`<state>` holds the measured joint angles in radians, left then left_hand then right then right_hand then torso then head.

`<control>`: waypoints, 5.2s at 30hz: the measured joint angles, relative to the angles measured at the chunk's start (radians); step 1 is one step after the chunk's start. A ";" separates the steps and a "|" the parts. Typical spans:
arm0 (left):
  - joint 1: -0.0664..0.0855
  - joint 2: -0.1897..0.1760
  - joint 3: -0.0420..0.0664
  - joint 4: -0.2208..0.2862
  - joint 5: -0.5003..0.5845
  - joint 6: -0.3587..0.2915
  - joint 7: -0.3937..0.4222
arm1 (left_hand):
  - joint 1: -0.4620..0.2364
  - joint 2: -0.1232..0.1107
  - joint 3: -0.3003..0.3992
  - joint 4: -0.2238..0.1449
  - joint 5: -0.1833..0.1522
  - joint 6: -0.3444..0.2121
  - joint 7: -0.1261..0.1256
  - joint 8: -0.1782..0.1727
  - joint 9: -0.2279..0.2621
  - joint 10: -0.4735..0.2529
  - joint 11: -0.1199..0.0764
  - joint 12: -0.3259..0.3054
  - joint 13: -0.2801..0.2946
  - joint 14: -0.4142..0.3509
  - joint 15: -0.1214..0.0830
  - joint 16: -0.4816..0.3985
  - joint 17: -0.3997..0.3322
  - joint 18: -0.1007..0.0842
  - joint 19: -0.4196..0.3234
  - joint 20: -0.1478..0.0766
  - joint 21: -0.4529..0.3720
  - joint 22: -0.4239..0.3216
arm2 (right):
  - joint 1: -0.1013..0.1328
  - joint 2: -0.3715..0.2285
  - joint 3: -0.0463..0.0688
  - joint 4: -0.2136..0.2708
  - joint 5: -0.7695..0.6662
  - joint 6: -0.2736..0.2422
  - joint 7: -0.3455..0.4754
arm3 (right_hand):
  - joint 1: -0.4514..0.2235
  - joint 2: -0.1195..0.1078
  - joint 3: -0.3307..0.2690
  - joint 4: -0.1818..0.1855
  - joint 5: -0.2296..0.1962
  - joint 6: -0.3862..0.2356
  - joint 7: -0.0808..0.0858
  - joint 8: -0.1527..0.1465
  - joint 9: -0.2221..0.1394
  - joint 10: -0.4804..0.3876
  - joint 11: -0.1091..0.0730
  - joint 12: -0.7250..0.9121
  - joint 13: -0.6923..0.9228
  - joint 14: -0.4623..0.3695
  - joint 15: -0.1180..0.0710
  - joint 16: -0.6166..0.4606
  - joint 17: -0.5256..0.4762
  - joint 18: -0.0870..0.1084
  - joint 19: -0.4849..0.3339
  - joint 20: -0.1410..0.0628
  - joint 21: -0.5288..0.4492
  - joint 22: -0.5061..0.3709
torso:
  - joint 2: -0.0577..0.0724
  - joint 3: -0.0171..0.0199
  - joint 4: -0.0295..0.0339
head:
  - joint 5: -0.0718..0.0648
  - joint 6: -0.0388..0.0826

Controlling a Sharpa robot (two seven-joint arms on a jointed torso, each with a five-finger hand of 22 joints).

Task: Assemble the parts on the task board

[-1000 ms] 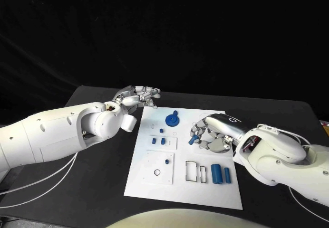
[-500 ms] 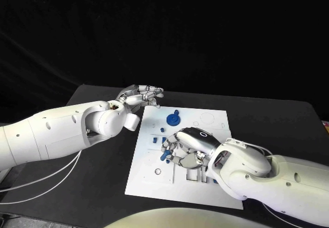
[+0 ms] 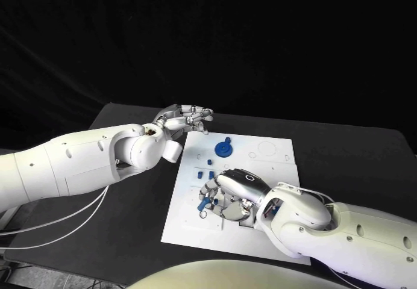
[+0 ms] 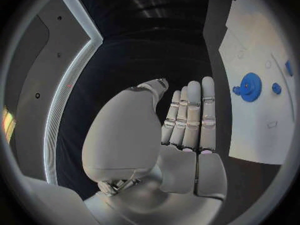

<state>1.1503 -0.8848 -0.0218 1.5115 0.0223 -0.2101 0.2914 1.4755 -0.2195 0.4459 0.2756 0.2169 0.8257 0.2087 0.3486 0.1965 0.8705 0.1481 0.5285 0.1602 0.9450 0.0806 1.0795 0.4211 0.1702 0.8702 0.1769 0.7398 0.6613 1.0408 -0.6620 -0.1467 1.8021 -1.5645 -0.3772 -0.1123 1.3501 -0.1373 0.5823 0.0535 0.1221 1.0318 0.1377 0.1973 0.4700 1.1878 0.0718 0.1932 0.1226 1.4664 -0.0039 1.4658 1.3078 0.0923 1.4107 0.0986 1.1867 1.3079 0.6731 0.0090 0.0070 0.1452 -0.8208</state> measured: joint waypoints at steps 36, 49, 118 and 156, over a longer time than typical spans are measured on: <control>0.000 -0.002 0.000 0.001 0.000 0.001 -0.001 | 0.000 0.000 0.000 0.000 0.000 0.000 0.000 0.000 0.000 0.000 0.000 0.000 0.000 0.000 0.000 0.000 0.000 0.000 0.000 0.000 0.000 0.000 | -0.028 0.049 -0.009 -0.053 -0.110 0.072 -0.064 | -0.008 -0.011 -0.001 -0.001 0.005 0.001 0.001 0.004 0.001 0.000 0.000 -0.004 0.000 0.000 0.000 0.000 -0.001 0.000 0.000 0.000 -0.004 0.000 | 0.001 0.0012 -0.0004 | 0.004 -0.013; 0.000 -0.003 0.000 0.001 0.000 0.002 -0.001 | 0.000 0.000 0.000 0.000 0.000 -0.004 0.004 0.000 0.001 0.000 0.000 0.005 0.000 0.000 0.000 0.000 -0.001 0.000 0.000 0.000 -0.004 0.000 | -0.032 0.060 -0.011 -0.058 -0.120 0.079 -0.069 | -0.058 -0.061 -0.027 0.016 0.023 -0.047 0.019 -0.017 0.012 -0.011 0.014 -0.033 -0.006 -0.001 0.007 0.000 -0.003 0.000 -0.006 0.005 -0.015 -0.001 | 0.000 0.0012 -0.0006 | 0.006 -0.016; 0.000 -0.010 -0.004 0.011 -0.015 0.007 -0.001 | 0.000 0.000 0.000 0.000 0.000 -0.004 0.004 0.000 0.001 -0.004 0.004 0.005 0.000 -0.001 0.001 0.000 -0.001 0.000 0.000 0.000 -0.003 0.000 | 0.019 -0.520 -0.028 0.182 0.246 0.006 -0.261 | -0.157 -0.067 -0.373 0.238 0.046 -0.081 -0.035 0.081 0.172 0.092 -0.047 0.717 0.843 0.000 -0.039 0.060 0.000 -0.031 0.050 -0.039 0.139 -0.001 | -0.016 -0.0060 -0.0158 | -0.155 -0.004; -0.001 -0.022 -0.005 0.015 -0.018 0.014 -0.002 | 0.000 0.000 0.000 0.000 0.000 -0.004 0.004 0.000 0.002 -0.004 0.004 0.010 0.000 -0.004 0.004 0.000 -0.002 0.000 0.000 0.000 -0.003 -0.001 | -0.044 -0.399 -0.028 0.149 0.088 0.017 -0.383 | -0.185 -0.005 -0.555 0.240 0.031 -0.080 -0.036 0.120 0.220 0.120 -0.053 0.808 0.959 0.000 -0.039 0.060 0.000 -0.031 0.050 -0.039 0.143 0.000 | -0.016 -0.0067 -0.0158 | -0.143 -0.012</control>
<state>1.1492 -0.9064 -0.0264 1.5269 0.0039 -0.1961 0.2891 1.4755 -0.2195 0.4458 0.2757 0.2169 0.8221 0.2123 0.3486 0.1984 0.8668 0.1519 0.5380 0.1602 0.9413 0.0843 1.0795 0.4194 0.1701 0.8702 0.1769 0.7366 0.6605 0.9965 -1.0608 -0.1744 1.9511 -1.4762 -0.3606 -0.4950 1.1656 -0.1426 0.0273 0.2935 0.1529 0.9519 0.1020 0.3176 0.6896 1.3078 0.0188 1.0009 1.0818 1.4664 -0.0431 1.5257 1.3073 0.0611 1.4608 0.0593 1.3299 1.3079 0.6574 0.0023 -0.0088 0.0023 -0.8328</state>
